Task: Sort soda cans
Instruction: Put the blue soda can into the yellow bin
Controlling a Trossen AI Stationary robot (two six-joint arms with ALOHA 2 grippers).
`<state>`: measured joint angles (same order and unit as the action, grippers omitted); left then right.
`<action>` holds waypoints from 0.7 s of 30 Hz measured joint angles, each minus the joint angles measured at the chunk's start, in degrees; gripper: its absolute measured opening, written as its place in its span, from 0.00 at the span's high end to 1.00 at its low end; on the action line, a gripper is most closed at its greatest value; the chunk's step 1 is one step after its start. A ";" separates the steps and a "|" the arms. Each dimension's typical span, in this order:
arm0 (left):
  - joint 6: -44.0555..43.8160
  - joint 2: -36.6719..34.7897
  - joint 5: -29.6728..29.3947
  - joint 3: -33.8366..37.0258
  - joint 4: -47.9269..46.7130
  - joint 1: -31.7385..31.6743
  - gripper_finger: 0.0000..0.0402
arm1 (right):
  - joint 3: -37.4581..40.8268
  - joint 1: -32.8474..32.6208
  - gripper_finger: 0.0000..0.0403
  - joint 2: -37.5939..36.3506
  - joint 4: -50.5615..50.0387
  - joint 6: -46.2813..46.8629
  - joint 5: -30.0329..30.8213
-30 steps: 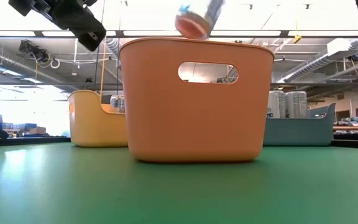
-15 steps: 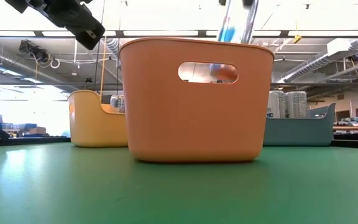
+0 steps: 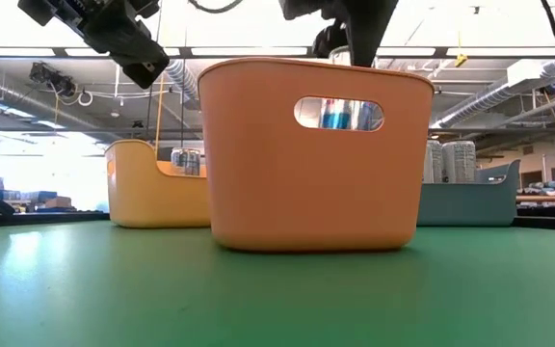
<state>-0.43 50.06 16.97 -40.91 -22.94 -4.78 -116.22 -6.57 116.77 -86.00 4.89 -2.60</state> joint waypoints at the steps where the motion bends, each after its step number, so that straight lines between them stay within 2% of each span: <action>1: 0.00 0.00 0.00 0.00 0.02 -0.02 1.00 | -0.02 0.02 0.45 0.20 0.29 -0.11 -0.08; 12: -0.54 0.00 -0.33 -0.02 0.60 1.65 1.00 | 0.03 0.04 0.45 6.91 1.80 -4.60 -1.19; 19: -1.33 0.00 -0.44 -0.02 0.86 1.95 1.00 | 0.04 0.13 0.45 6.99 3.41 -4.94 -1.60; 21: -1.33 0.00 -0.44 -0.02 0.85 1.95 1.00 | 0.04 0.13 0.41 6.99 3.47 -4.93 -1.62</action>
<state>-1.76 50.06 16.53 -40.93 -22.09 -2.83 -116.18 -6.44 123.76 -82.52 -0.05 -4.23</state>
